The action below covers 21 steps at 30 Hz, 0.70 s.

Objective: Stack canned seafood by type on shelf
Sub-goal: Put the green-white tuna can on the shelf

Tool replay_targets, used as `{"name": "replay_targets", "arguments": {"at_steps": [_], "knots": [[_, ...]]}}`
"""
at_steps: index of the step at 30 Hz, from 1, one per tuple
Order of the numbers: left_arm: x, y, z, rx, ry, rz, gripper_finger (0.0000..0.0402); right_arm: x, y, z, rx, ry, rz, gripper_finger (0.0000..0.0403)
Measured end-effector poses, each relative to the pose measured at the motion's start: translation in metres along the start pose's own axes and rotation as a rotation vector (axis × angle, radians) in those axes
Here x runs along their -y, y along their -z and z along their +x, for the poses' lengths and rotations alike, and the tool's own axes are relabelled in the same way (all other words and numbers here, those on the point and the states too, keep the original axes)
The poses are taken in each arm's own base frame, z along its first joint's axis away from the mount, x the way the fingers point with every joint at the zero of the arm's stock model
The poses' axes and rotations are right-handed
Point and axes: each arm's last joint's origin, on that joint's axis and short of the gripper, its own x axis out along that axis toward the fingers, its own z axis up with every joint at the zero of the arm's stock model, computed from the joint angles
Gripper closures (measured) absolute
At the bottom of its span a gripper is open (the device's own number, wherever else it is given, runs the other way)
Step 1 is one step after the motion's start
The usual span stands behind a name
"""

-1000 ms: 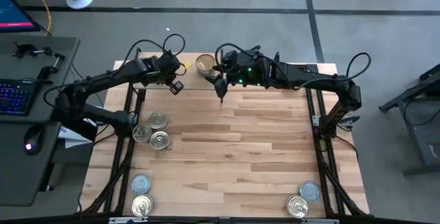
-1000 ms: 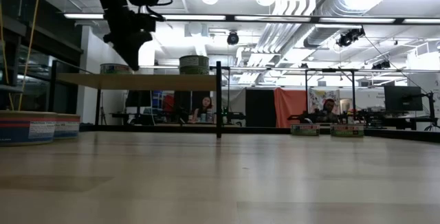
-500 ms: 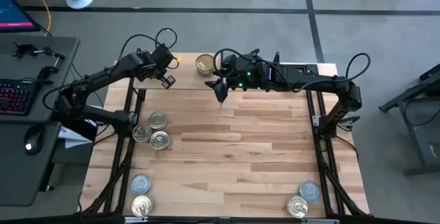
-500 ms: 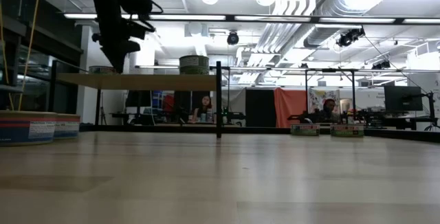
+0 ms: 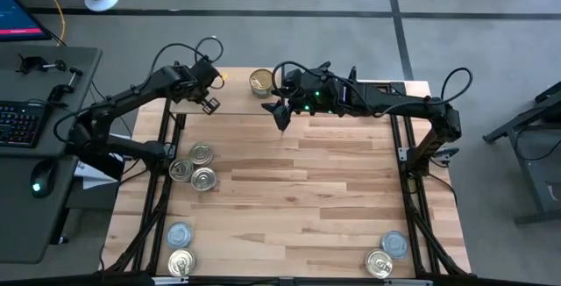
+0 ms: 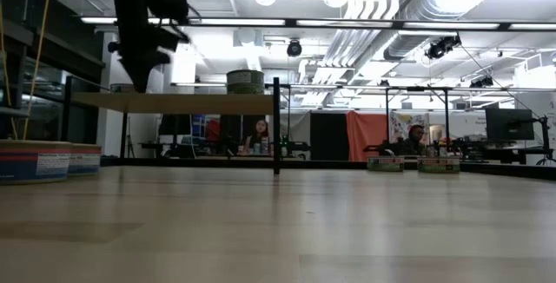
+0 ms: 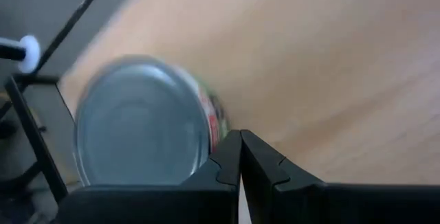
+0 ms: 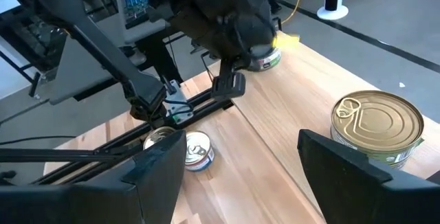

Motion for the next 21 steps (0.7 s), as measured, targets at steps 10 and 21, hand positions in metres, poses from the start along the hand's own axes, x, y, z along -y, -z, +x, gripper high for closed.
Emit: {"name": "replay_targets", "arguments": {"at_steps": [10,21], "knots": [[-0.021,-0.022,0.020,0.084,-0.044,-0.054,0.0401,0.003,-0.001,0.000,0.005,0.012,0.003,0.0133],[-0.024,-0.025,0.035,0.038,-0.067,-0.014,0.0401,0.003,-0.001,0.000,0.005,0.013,0.003,0.0133]]}}
